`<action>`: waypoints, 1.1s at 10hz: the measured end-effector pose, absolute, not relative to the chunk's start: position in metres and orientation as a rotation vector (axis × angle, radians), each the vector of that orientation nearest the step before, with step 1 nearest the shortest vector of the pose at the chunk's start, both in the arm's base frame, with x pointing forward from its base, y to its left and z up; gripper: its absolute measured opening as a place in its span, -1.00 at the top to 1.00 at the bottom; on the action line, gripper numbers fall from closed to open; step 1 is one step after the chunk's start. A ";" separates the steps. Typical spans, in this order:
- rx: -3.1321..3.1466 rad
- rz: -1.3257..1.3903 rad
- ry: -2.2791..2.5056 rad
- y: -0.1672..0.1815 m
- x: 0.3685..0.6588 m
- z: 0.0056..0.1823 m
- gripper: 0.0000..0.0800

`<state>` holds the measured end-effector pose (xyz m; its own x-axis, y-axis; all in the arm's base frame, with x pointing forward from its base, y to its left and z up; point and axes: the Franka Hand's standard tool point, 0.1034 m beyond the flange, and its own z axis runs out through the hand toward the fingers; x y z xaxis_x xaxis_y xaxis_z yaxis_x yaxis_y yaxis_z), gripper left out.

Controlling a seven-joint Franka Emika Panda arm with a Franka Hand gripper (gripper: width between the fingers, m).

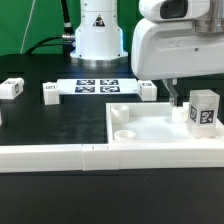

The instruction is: Assemble one leg

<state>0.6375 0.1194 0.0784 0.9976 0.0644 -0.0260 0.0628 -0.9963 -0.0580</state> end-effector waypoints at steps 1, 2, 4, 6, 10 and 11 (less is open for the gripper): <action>-3.083 0.043 -0.098 0.119 0.638 0.078 -0.62; -3.083 0.043 -0.098 0.119 0.638 0.078 -0.34; -3.083 0.043 -0.098 0.119 0.638 0.078 0.04; -3.085 0.045 -0.025 0.119 0.638 0.078 0.27; -3.046 0.059 0.411 0.120 0.637 0.078 0.27; -3.026 0.065 0.563 0.118 0.637 0.078 0.27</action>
Offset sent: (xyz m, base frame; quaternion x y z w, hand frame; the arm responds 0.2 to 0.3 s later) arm 0.0000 0.0000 0.0000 0.0000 0.0000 0.0000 1.0000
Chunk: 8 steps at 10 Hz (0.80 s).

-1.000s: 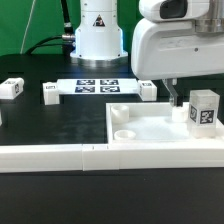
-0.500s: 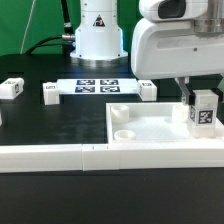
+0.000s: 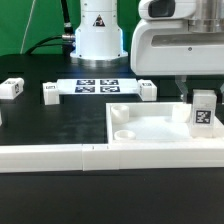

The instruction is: Assemble one leg

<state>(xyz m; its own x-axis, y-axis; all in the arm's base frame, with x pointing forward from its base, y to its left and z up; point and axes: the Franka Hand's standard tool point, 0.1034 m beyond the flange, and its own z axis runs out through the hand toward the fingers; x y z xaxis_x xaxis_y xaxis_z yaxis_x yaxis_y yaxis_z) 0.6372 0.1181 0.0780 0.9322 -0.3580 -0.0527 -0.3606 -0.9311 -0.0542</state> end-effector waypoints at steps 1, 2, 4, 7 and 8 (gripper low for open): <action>-3.015 0.067 0.638 0.115 0.637 0.078 0.27; -2.983 0.070 0.788 0.115 0.637 0.078 0.27; -2.945 0.066 0.984 0.108 0.637 0.078 0.25; -2.905 0.064 1.192 0.097 0.635 0.079 0.23; -2.904 0.065 1.189 0.097 0.635 0.078 0.23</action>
Offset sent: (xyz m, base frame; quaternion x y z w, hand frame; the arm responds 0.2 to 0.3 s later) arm -0.0049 0.0011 -0.0010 0.0164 0.0155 0.2233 0.9745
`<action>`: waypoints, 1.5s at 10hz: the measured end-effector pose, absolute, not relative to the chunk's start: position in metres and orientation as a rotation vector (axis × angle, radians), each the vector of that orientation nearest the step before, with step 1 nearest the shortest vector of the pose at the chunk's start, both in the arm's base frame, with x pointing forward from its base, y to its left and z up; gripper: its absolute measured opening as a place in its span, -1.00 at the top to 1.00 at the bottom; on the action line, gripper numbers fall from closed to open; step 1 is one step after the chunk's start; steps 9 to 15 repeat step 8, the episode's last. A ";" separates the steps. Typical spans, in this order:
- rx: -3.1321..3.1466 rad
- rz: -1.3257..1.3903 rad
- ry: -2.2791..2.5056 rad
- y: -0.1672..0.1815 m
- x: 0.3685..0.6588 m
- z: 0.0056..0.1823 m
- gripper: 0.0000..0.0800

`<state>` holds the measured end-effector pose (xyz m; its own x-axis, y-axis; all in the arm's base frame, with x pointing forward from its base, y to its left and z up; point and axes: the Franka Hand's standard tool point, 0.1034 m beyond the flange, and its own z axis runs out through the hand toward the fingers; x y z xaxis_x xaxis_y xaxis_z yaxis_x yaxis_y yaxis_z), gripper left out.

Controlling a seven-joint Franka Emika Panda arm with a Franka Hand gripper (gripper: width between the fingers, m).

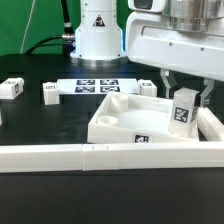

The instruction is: Assemble one leg

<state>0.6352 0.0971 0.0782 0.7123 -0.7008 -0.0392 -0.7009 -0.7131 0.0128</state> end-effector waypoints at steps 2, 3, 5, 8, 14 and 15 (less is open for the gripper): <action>-2.904 0.066 1.188 0.097 0.635 0.078 -0.39; -2.904 0.066 1.188 0.097 0.635 0.077 -0.55; -2.905 0.066 1.189 0.097 0.635 0.077 -0.60; -2.905 0.067 1.189 0.097 0.635 0.077 -0.62; -2.905 0.067 1.189 0.097 0.635 0.077 -0.62; -2.905 0.067 1.189 0.097 0.635 0.077 -0.62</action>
Offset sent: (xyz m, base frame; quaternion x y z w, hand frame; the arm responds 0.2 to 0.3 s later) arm 0.0000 0.0000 0.0000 0.0000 0.0000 0.0000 1.0000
